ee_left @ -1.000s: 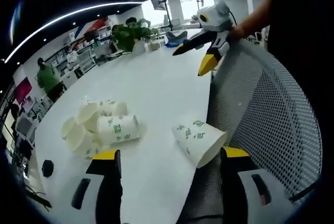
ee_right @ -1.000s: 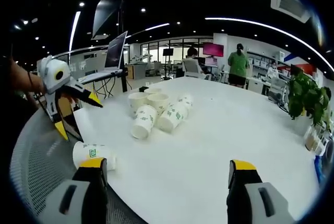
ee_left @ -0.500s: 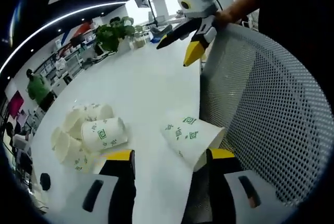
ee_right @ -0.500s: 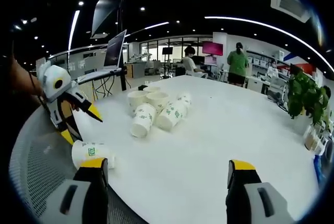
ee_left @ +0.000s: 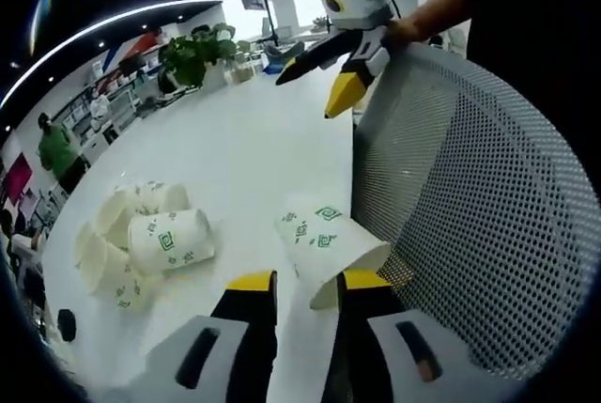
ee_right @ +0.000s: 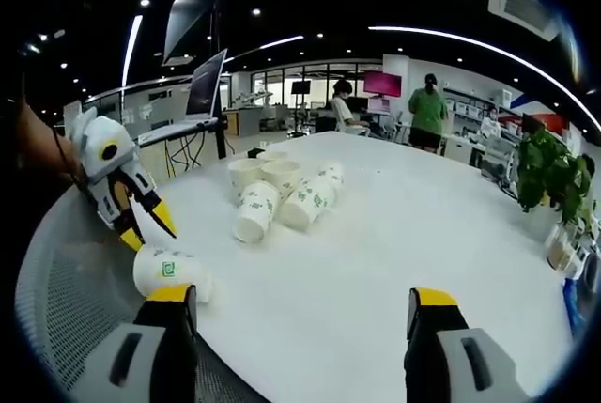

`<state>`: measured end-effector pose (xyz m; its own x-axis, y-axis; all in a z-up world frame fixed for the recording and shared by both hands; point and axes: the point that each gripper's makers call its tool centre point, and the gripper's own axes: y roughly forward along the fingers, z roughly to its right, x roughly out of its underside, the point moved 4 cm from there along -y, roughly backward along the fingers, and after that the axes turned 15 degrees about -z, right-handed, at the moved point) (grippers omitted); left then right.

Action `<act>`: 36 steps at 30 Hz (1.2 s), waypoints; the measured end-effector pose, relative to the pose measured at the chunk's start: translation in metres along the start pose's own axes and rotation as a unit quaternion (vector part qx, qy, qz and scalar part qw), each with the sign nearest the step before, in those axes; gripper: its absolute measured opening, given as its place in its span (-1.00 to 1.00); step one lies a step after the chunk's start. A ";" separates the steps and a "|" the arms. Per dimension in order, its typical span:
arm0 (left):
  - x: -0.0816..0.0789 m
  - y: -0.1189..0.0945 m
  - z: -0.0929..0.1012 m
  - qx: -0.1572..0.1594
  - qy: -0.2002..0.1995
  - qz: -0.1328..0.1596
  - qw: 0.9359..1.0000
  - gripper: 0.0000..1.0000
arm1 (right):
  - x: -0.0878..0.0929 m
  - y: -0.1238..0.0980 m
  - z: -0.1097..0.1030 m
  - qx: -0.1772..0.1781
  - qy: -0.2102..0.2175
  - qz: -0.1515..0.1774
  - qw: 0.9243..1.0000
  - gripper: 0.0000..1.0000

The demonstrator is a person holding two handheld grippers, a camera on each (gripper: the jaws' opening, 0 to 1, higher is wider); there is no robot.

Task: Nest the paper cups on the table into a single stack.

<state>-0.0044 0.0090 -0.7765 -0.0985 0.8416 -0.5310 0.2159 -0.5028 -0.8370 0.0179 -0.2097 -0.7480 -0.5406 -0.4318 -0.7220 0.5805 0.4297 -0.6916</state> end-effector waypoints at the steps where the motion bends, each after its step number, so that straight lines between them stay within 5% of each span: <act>1: -0.001 0.000 -0.001 0.000 -0.002 0.004 1.000 -0.58 | 0.000 0.000 0.000 0.000 0.000 0.000 1.000 0.88; 14: -0.007 -0.003 -0.004 0.009 -0.024 0.018 1.000 -0.99 | 0.001 0.001 -0.001 0.001 -0.002 -0.007 1.000 0.85; 24: -0.011 -0.012 -0.014 0.006 -0.036 0.019 0.999 -1.00 | 0.001 0.001 -0.002 -0.002 -0.003 -0.007 1.000 0.85; 36: -0.016 -0.022 -0.037 0.001 -0.033 -0.017 0.999 -1.00 | -0.006 -0.002 -0.008 -0.025 0.000 0.019 1.000 0.95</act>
<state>0.0288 0.0137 -0.7446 -0.1692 0.8435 -0.5097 0.2096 -0.4746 -0.8549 0.0149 -0.2017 -0.7422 -0.5190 -0.4148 -0.7474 0.5691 0.4847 -0.6642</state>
